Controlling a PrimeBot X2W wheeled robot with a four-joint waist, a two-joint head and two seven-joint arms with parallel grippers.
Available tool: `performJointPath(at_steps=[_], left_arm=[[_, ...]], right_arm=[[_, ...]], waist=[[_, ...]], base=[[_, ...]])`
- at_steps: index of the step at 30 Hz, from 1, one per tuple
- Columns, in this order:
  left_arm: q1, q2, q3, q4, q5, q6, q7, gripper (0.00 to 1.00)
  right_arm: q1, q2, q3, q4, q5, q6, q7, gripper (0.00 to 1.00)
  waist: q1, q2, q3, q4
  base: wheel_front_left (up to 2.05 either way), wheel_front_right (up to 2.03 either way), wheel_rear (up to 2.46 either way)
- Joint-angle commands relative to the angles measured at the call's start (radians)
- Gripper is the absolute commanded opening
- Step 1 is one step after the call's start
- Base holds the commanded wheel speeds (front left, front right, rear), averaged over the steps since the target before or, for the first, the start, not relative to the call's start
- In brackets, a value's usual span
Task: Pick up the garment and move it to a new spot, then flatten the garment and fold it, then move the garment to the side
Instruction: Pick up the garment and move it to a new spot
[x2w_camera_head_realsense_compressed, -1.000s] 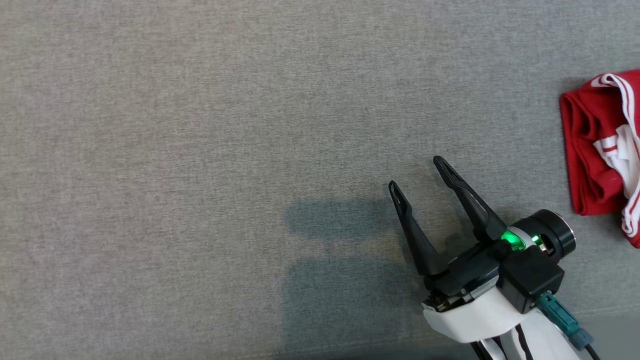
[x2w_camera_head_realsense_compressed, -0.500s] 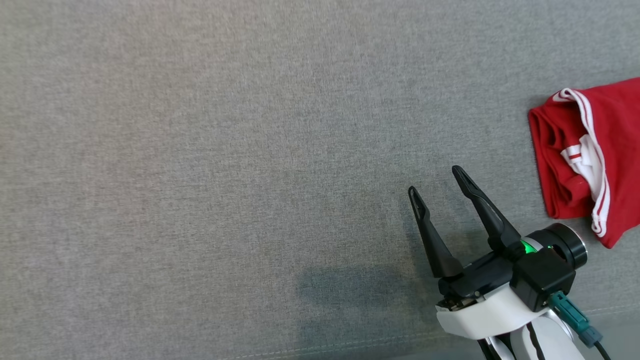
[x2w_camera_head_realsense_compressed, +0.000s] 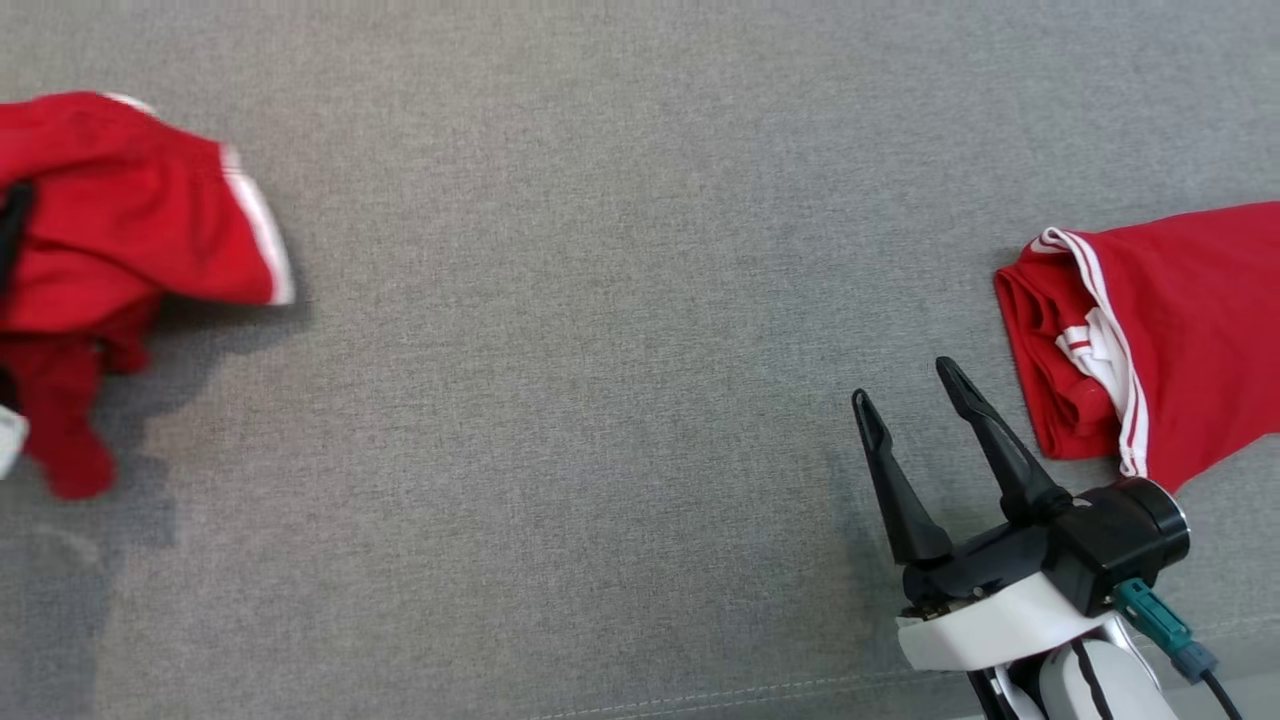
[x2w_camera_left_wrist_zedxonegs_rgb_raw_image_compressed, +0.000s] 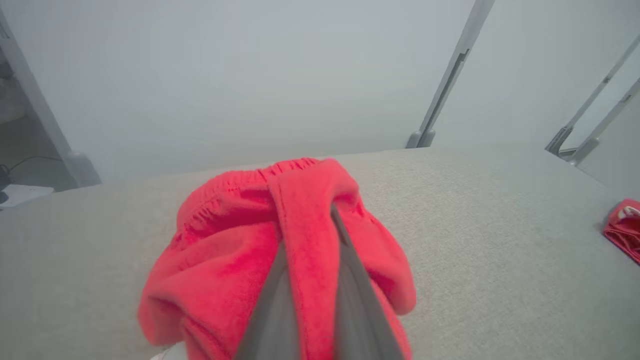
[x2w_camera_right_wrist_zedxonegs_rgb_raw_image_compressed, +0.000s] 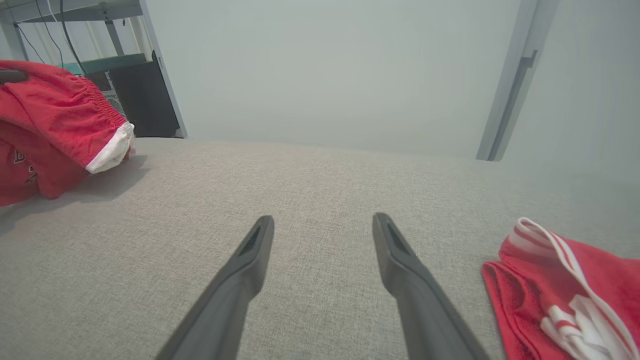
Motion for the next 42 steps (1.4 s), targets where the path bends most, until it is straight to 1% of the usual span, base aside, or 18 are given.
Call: performJointPath(at_steps=[1,5,6,7,11,13,17,20,25,26,27,28,31,37,42], left_arm=[[-0.013,0.029,0.055,-0.017,0.029,0.0,-0.013,0.0],[0.018,-0.061,0.034,-0.032,0.128,0.0,-0.013,0.0],[0.018,-0.061,0.034,-0.032,0.128,0.0,-0.013,0.0],[0.023,-0.08,0.024,-0.034,0.158,0.0,-0.013,0.0],[0.038,-0.172,0.005,-0.056,0.259,0.002,-0.013,0.0],[0.049,-0.213,-0.017,-0.077,0.315,0.011,-0.013,0.0],[0.077,-0.289,-0.072,-0.113,0.383,0.033,-0.013,0.0],[0.091,-0.327,-0.112,-0.129,0.424,0.051,-0.012,0.0],[0.111,-0.36,-0.167,-0.152,0.484,0.062,-0.01,0.0],[0.116,-0.364,-0.171,-0.156,0.493,0.064,-0.01,0.15],[0.122,-0.367,-0.173,-0.16,0.502,0.066,-0.011,0.67],[0.129,-0.369,-0.174,-0.163,0.508,0.066,-0.011,1.0],[0.15,-0.371,-0.166,-0.183,0.516,0.061,-0.012,1.0],[0.209,-0.375,-0.099,-0.261,0.534,0.053,-0.013,1.0],[0.257,-0.379,-0.037,-0.242,0.53,0.051,-0.013,1.0]], right_arm=[[0.015,0.002,0.013,-0.017,0.013,0.0,-0.01,1.0],[0.029,0.002,0.006,-0.017,0.016,0.0,-0.01,1.0],[0.029,0.002,0.006,-0.017,0.016,0.0,-0.01,1.0],[0.032,0.002,0.005,-0.018,0.017,0.0,-0.01,1.0],[0.047,0.002,0.003,-0.028,0.022,0.0,-0.01,1.0],[0.056,0.002,0.007,-0.035,0.026,0.0,-0.01,1.0],[0.07,0.002,0.016,-0.041,0.033,0.0,-0.01,1.0],[0.072,0.002,0.02,-0.039,0.037,0.0,-0.01,1.0],[0.076,0.002,0.018,-0.037,0.043,0.0,-0.01,1.0],[0.077,0.002,0.016,-0.034,0.043,0.0,-0.01,1.0],[0.077,0.002,0.014,-0.031,0.044,0.0,-0.01,1.0],[0.076,0.002,0.011,-0.029,0.043,0.0,-0.01,1.0],[0.073,0.002,0.001,-0.02,0.04,0.0,-0.01,1.0],[0.048,0.002,-0.02,0.018,0.034,0.0,-0.01,1.0],[0.017,0.002,-0.022,0.065,0.036,0.0,-0.01,1.0]], waist=[[0.0,-0.0001,-0.01,-0.011],[0.0,-0.0001,-0.016,-0.038],[0.0,-0.0001,-0.016,-0.038],[0.0,-0.0001,-0.016,-0.045],[0.0,-0.0001,-0.012,-0.073],[0.0,-0.0001,-0.011,-0.088],[0.0,-0.0001,-0.014,-0.112],[0.0,-0.0001,-0.018,-0.125],[0.0,-0.0001,-0.027,-0.128],[0.0,-0.0001,-0.029,-0.126],[0.0,-0.0001,-0.031,-0.124],[0.0,-0.0001,-0.033,-0.119],[0.0,-0.0001,-0.044,-0.099],[0.0,-0.0001,-0.079,-0.044],[0.0,-0.0001,-0.117,0.004]], base=[[0.0,0.0,0.0],[0.0,0.0,0.0],[0.0,0.0,0.0],[0.0,0.0,0.0],[0.0,0.0,0.0],[0.0,0.0,0.0],[0.0,0.0,0.0],[0.0,0.0,0.0],[0.0,0.0,0.0],[0.0,0.0,0.0],[0.0,0.0,0.0],[0.0,0.0,0.0],[0.0,0.0,0.0],[0.0,0.0,0.0],[0.0,0.0,0.0]])
